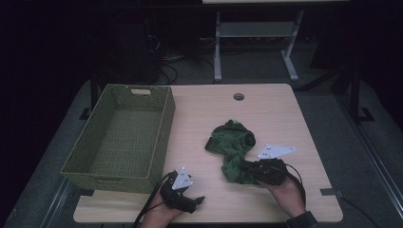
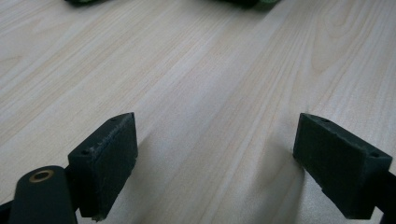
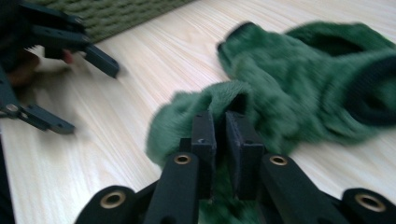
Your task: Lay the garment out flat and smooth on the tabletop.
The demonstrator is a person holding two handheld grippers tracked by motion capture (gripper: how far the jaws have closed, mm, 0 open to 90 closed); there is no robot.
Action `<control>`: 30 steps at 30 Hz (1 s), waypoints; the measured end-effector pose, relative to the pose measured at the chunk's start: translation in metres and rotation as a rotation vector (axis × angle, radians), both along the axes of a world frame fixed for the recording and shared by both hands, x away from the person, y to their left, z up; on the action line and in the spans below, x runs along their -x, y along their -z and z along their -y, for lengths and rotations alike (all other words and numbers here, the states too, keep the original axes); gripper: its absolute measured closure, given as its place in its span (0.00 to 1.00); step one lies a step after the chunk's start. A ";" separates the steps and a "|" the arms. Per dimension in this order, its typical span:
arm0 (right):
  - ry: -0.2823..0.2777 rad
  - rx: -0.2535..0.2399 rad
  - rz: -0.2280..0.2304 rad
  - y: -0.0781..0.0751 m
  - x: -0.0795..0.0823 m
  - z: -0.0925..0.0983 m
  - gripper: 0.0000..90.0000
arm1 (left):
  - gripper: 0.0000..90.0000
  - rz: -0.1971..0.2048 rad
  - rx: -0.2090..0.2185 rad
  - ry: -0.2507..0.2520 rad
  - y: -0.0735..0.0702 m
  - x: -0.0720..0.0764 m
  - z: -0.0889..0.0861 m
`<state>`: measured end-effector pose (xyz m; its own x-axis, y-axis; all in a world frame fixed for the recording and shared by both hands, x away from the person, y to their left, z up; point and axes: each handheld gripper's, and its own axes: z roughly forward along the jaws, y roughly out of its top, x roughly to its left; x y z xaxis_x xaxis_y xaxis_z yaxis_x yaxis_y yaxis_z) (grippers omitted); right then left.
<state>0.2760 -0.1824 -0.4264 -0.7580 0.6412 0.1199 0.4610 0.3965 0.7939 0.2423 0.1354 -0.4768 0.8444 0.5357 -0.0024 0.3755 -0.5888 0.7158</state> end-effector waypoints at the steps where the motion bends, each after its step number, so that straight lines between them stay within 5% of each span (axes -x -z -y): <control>1: 0.016 0.003 -0.005 0.000 0.001 0.003 0.88 | 0.14 0.000 0.000 0.000 0.000 0.000 0.000; 7: 0.060 -0.006 0.024 -0.011 0.001 0.018 0.90 | 0.14 0.001 0.005 -0.002 0.000 0.000 0.000; 12: 0.036 -0.007 0.051 -0.018 -0.012 0.009 0.93 | 0.14 0.004 -0.001 0.001 0.000 0.000 0.000; 22: 0.009 0.133 -0.078 0.019 -0.027 -0.013 0.94 | 0.14 0.003 0.000 0.003 0.000 -0.001 0.000; 26: 0.000 0.187 -0.095 0.027 -0.031 -0.019 0.94 | 0.14 0.004 0.000 0.003 0.000 -0.001 0.000; 30: 0.005 0.178 -0.091 0.026 -0.030 -0.018 0.92 | 0.14 0.004 -0.001 0.005 0.000 -0.001 0.000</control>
<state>0.3064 -0.1649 -0.4528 -0.7460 0.6620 0.0726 0.5302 0.5244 0.6663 0.2432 0.1352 -0.4768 0.8470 0.5316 0.0015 0.3696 -0.5910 0.7171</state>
